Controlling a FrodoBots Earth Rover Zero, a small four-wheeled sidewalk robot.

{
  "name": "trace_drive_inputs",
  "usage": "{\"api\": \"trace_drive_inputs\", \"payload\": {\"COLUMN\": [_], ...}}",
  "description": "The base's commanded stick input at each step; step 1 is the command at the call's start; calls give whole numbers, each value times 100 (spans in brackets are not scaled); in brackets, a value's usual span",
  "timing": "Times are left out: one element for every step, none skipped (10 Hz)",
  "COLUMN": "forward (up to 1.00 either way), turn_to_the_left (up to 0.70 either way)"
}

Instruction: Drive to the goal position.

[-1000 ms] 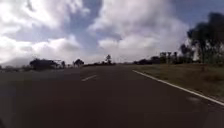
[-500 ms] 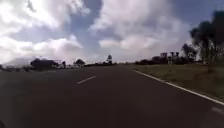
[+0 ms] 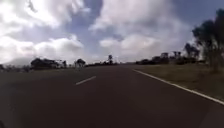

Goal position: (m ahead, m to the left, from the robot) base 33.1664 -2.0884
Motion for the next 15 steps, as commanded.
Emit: {"api": "trace_drive_inputs", "payload": {"forward": [100, 100, 100, 100, 100, 100, 100, 100, 100, 100, 100, 100, 100, 100, 100], "turn_to_the_left": [0, 0, 0, 0, -17, -38, -40, -40, -40, 0, 0, 0, 0, 0, 0]}}
